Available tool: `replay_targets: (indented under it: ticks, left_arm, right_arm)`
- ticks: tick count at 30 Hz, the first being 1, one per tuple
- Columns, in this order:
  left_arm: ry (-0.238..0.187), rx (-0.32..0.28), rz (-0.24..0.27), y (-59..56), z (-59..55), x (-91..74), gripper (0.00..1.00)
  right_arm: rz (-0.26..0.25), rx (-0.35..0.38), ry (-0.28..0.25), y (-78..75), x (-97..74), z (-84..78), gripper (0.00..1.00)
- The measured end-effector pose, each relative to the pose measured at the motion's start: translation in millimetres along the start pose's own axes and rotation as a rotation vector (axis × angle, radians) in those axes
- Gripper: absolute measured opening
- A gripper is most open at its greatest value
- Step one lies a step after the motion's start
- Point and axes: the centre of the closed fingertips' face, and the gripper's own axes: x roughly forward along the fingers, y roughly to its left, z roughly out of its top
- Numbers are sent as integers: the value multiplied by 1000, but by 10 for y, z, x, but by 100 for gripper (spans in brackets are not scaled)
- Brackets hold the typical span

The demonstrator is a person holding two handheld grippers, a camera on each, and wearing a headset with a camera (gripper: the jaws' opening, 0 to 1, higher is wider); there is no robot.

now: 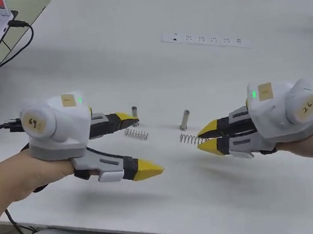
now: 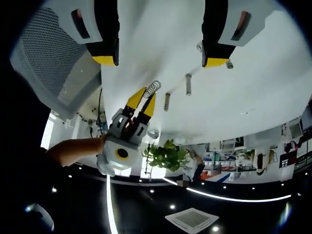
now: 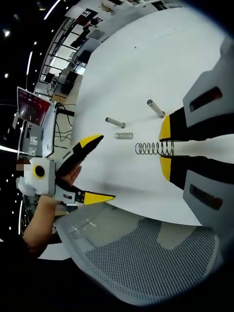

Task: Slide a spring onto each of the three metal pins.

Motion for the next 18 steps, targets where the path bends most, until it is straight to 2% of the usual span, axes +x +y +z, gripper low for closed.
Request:
replay_targets:
  ticks: [3, 6, 9, 18]
  left_arm:
    - [4, -12, -30, -54, 18, 83, 57]
    - [11, 9, -63, -147, 24, 199, 54]
    - [11, 14, -86, -193, 40, 274, 50]
    - [15, 53, -131, -228, 151, 397, 36]
  right_arm:
    - [3, -5, -1, 31, -5, 14, 8]
    - [21, -30, 3, 101, -5, 18, 8]
    - [28, -44, 4, 129, -13, 20, 8]
    - [30, -57, 0, 129, -60, 17, 8]
